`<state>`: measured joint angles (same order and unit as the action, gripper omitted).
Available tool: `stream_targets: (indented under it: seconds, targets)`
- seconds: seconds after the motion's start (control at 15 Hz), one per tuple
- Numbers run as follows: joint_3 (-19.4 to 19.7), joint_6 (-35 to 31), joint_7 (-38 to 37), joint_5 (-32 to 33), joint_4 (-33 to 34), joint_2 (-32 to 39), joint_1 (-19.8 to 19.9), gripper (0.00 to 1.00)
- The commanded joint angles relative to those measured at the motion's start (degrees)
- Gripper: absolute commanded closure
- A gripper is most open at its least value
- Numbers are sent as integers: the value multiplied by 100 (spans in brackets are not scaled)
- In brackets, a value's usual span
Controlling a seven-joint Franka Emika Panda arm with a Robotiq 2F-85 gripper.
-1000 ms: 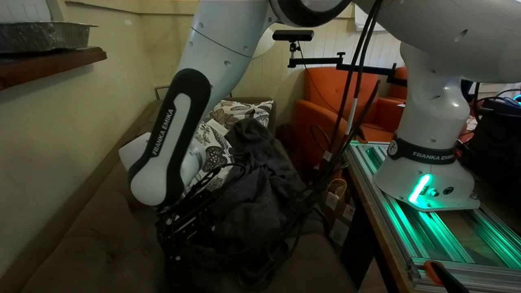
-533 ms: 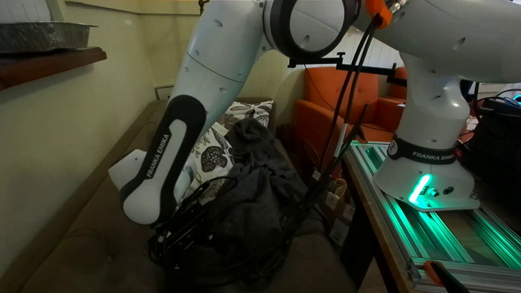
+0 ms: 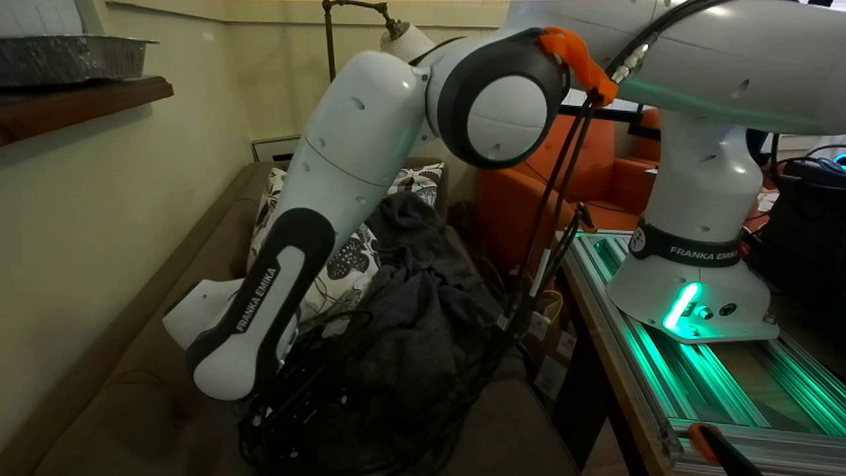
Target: Move the blanket to the right
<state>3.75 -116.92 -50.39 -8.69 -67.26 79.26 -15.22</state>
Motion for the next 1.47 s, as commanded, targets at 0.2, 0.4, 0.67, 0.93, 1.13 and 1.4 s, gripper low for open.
stream_targets:
  seconds: [0.2, 0.4, 0.67, 0.93, 1.13, 1.4]
  targets:
    - [50, 891, -337, 298, 1018, 688, -148, 34]
    - [13, 859, -267, 466, 1001, 670, -188, 58]
    - [-39, 715, -204, 593, 1143, 656, -247, 84]
    - [-104, 524, -104, 625, 1180, 610, -294, 100]
    - [-134, 441, 6, 626, 1114, 589, -299, 99]
    - [-160, 444, 184, 650, 1141, 590, -315, 99]
